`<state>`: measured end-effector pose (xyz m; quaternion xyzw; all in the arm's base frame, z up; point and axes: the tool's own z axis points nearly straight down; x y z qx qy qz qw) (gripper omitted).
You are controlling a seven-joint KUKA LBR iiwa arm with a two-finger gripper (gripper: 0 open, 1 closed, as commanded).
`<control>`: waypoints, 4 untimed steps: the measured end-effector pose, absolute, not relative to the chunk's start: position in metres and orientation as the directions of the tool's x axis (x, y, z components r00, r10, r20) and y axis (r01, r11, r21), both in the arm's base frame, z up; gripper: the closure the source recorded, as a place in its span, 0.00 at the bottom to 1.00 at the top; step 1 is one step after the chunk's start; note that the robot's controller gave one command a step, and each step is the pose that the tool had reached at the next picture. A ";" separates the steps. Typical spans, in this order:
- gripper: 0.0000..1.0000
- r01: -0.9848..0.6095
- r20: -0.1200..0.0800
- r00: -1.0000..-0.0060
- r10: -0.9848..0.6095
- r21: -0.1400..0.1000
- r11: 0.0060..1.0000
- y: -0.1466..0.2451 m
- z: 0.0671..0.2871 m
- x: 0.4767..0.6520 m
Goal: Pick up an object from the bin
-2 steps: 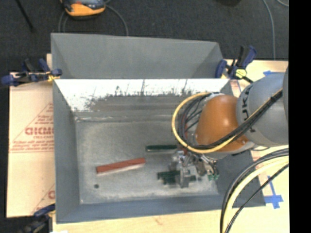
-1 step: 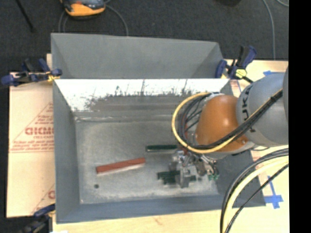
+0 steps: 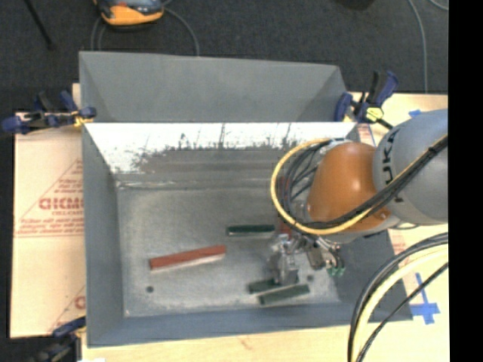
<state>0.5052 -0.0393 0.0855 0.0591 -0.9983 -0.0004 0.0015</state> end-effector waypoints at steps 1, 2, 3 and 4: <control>0.00 -0.231 -0.003 -0.973 -0.231 0.000 0.973 0.003 0.134 0.574; 0.00 -0.231 -0.003 -0.973 -0.231 0.000 0.973 0.003 0.134 0.574; 1.00 -0.093 -0.004 -0.996 -0.093 0.000 0.996 -0.007 0.071 0.585; 1.00 -0.094 -0.004 -0.996 -0.094 0.000 0.996 -0.007 0.071 0.585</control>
Offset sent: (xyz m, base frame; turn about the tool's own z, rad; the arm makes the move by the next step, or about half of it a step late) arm 0.0000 0.0000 0.0000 0.0000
